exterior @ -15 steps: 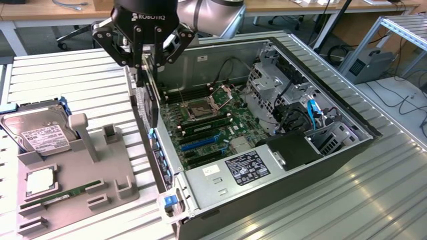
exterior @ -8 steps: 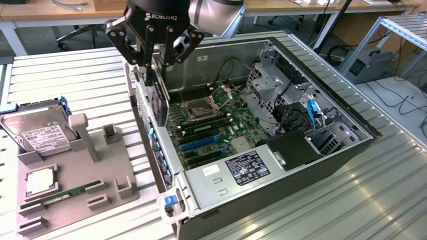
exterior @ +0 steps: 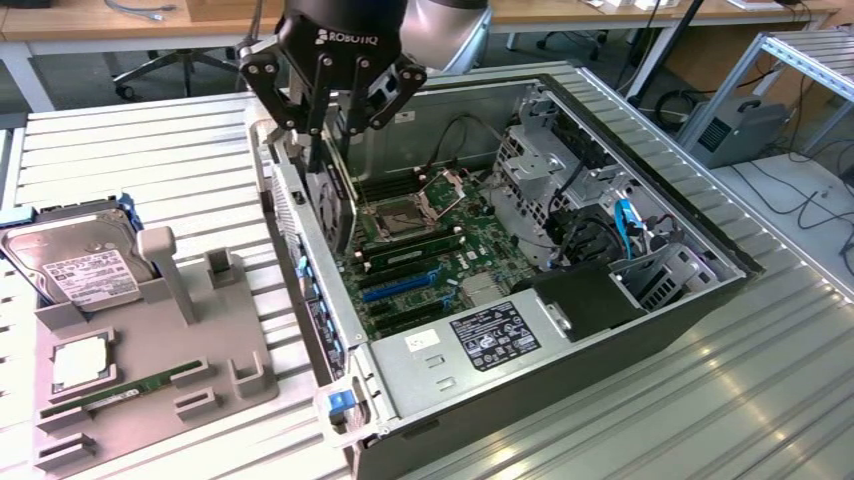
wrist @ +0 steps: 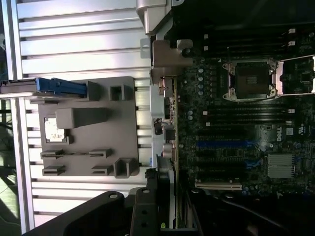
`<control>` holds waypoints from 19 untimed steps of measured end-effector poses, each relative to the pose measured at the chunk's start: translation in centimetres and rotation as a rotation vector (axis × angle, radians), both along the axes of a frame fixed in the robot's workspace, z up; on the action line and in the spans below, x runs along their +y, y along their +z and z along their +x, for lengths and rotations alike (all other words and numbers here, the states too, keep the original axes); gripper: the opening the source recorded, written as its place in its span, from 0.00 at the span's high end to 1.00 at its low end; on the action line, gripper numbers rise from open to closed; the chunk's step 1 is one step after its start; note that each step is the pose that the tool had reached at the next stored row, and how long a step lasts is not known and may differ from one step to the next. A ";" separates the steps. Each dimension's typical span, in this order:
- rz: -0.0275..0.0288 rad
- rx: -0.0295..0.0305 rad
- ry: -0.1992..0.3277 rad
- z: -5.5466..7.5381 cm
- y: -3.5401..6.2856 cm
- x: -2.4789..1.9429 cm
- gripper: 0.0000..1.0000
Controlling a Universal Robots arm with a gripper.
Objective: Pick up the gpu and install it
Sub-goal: 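Pick up the gpu and move the gpu toward the slot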
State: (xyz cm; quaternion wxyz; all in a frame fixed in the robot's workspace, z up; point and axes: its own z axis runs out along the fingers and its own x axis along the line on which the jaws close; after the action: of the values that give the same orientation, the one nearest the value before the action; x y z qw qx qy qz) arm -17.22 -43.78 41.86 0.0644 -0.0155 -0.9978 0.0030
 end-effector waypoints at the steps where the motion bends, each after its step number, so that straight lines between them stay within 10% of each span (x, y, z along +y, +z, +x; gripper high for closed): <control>1: 0.0000 0.0019 0.000 0.2 -0.05 -0.01 0.73; 13: 0.0000 0.0207 0.000 2.4 -0.60 -0.11 0.73; 19: -0.0001 0.0209 0.000 2.4 -0.59 -0.10 0.73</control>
State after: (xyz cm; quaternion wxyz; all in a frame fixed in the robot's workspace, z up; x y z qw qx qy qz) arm -14.81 -43.89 41.27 0.0748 -0.0155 -0.9971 0.0032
